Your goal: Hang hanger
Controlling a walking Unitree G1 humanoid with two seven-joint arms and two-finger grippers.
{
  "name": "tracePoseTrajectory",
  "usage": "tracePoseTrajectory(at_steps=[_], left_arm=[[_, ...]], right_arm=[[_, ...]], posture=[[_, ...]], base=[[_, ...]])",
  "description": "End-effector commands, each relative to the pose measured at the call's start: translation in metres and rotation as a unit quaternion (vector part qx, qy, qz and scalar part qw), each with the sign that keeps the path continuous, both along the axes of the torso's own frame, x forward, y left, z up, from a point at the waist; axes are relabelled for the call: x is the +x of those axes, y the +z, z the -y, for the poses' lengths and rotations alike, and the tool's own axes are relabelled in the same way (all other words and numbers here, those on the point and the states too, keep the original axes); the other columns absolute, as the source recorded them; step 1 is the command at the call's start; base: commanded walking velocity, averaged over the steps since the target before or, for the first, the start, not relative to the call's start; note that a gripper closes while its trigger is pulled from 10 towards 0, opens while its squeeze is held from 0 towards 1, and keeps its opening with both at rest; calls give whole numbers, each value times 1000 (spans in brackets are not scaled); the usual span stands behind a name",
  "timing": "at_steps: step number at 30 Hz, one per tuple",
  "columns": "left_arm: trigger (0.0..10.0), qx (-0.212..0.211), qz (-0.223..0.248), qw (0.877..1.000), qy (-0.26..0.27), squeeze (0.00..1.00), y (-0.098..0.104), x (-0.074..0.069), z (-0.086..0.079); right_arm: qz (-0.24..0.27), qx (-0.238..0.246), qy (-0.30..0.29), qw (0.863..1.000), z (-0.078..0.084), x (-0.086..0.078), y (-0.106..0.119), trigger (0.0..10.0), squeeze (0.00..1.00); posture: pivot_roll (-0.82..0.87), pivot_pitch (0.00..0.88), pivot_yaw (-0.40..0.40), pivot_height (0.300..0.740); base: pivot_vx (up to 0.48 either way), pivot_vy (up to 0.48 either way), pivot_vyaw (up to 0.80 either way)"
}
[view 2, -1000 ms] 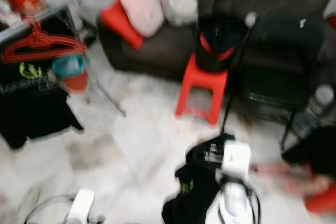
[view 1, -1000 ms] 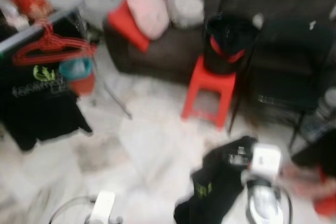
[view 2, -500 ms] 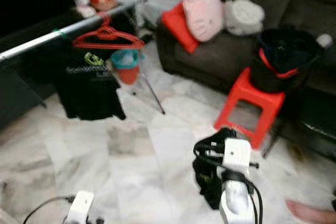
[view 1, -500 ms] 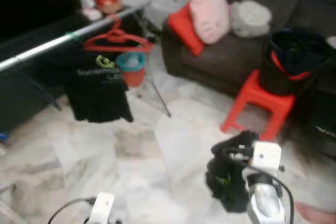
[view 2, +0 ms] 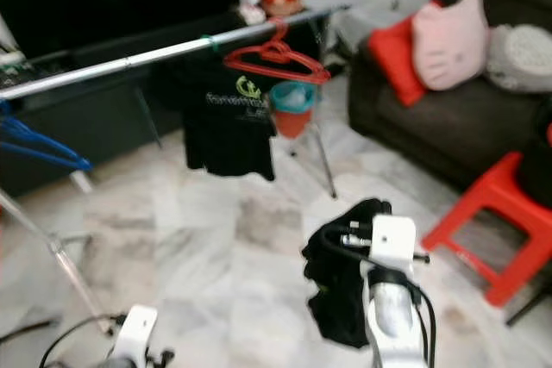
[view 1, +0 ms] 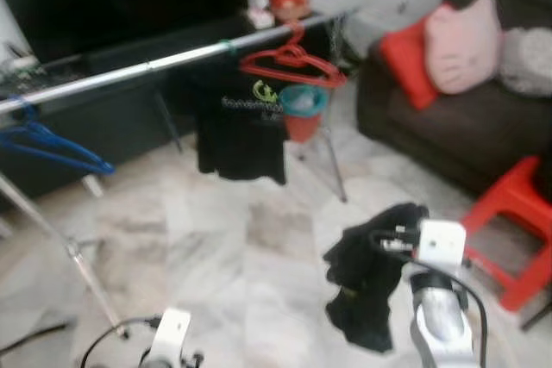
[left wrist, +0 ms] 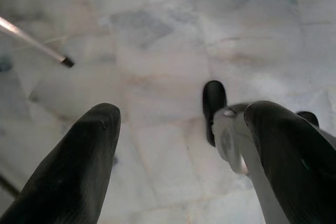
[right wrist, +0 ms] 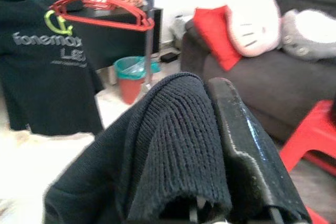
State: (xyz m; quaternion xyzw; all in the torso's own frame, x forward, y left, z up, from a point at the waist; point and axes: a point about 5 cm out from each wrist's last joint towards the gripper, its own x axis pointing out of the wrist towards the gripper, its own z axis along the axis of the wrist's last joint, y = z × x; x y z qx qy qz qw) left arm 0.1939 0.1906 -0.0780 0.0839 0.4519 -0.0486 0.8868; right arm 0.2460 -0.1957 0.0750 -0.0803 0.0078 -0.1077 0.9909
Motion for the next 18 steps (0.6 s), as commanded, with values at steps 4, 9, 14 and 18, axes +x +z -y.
tracePoseTrajectory(at_steps=[4,9,14,18], left_arm=[[10000,2,-11,1000,2,0,-2,-5,-2],[10000,2,-11,1000,1,0,-2,-5,-2],[10000,4,-16,1000,-4,0,-3,-5,-2],[10000,10,-20,1000,-13,0,-3,-5,-2]], right_arm=[[1,3,-7,1000,3,2,1,10000,0],[1,3,-6,1000,3,3,1,10000,0],[1,3,-7,1000,5,3,1,10000,0],[1,7,-6,1000,5,6,1,10000,0]], posture=[[35,0,-17,740],[34,0,-17,740],[34,0,-17,740],[36,0,-19,740]], base=[[0,0,800],[0,0,800],[0,0,648],[0,0,0]])
